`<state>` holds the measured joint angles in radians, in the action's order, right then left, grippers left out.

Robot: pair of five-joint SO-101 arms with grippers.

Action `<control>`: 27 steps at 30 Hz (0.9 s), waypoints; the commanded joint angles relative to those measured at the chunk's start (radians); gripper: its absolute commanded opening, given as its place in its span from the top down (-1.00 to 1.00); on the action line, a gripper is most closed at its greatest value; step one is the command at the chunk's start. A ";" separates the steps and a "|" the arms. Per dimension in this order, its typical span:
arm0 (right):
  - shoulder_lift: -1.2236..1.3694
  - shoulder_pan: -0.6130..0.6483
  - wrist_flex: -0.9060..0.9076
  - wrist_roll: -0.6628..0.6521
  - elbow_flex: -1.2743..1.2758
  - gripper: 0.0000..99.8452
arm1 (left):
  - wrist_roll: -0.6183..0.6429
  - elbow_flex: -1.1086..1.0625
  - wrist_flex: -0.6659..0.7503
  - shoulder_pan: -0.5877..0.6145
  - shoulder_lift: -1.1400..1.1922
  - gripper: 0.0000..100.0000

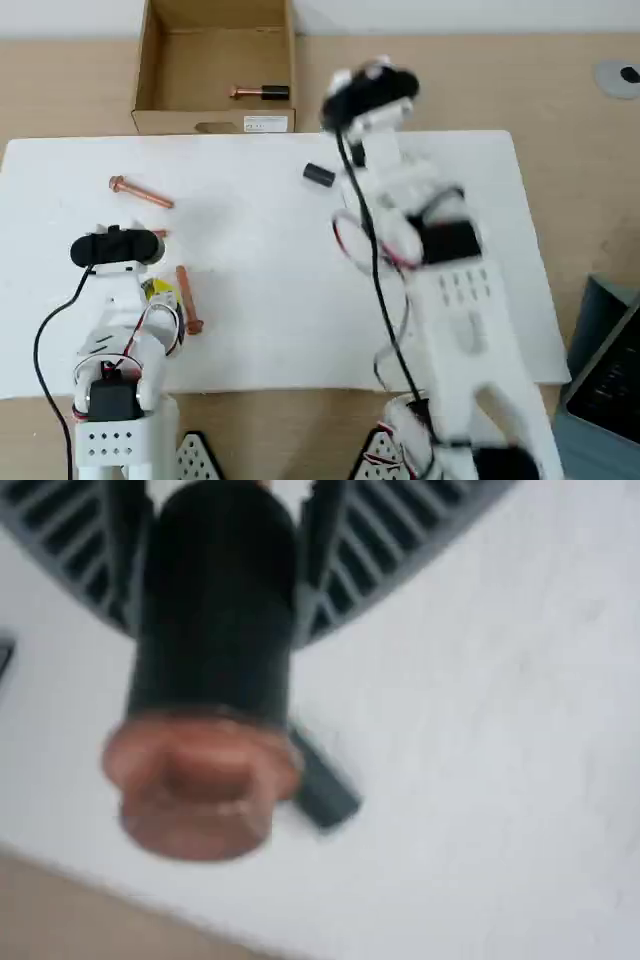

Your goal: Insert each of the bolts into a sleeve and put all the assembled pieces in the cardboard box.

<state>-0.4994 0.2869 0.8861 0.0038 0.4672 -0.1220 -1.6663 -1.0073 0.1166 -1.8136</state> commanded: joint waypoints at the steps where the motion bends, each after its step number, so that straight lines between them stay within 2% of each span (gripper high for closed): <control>1: 0.173 0.024 -0.075 0.009 -0.231 0.98 | -0.003 0.003 0.002 0.005 -0.012 1.00; 10: 0.590 0.099 -0.203 0.008 -0.590 0.98 | -0.003 0.003 0.002 0.005 -0.012 1.00; 17: 0.855 0.148 -0.221 0.002 -0.849 0.98 | -0.003 0.003 0.002 0.005 -0.012 1.00; 27: 1.250 0.153 -0.219 0.002 -1.314 0.98 | -0.003 0.003 0.002 0.005 -0.012 1.00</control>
<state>0.6989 0.4327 0.6958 0.0038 -0.6590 -0.1220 -1.6663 -1.0073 0.1166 -1.8136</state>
